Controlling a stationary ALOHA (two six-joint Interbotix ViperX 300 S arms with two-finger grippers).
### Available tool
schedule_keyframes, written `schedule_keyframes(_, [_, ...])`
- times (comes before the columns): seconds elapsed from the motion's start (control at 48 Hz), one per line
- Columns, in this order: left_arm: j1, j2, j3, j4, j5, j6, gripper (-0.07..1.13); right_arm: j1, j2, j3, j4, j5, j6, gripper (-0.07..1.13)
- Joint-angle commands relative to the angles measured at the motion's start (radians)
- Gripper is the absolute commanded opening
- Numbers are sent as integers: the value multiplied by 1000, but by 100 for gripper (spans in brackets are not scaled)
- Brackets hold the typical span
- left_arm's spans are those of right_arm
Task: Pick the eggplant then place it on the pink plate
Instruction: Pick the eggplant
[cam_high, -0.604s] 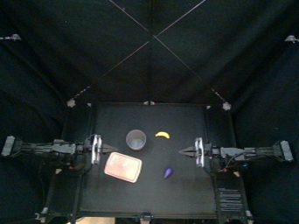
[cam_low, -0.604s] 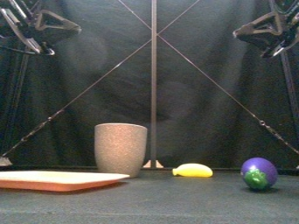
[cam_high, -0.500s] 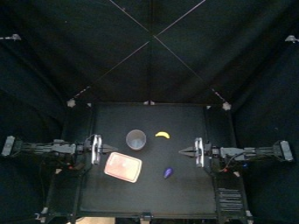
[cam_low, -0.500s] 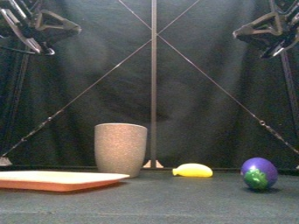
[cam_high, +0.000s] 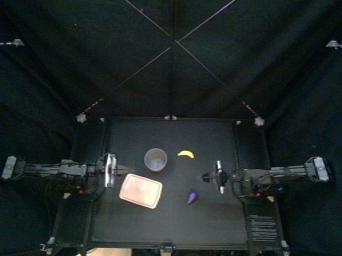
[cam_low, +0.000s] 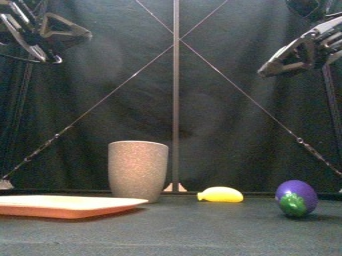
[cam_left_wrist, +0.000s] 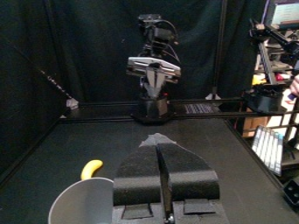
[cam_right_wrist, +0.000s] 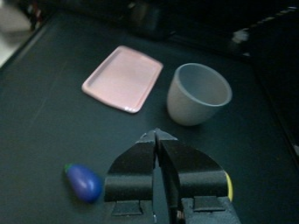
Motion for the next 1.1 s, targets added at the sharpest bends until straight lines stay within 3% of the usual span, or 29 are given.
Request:
schedule_keyframes(0.021, [14,2,-9,2,-9,2,-4,58,54,-31,-52,9,17,17])
schedule_keyframes(0.125, [28,3,-5,2,-8,2,-4,87,114,-37,-31,17,21,34])
schedule_keyframes(0.396, [43,2,2,0,-5,2,-4,121,307,-75,147,23,18,99])
schedule_keyframes(0.458, [43,2,3,0,-5,2,-4,124,353,-95,161,28,17,107])
schedule_keyframes(1.104, [43,2,5,0,-3,2,-4,202,563,-189,173,143,17,103])
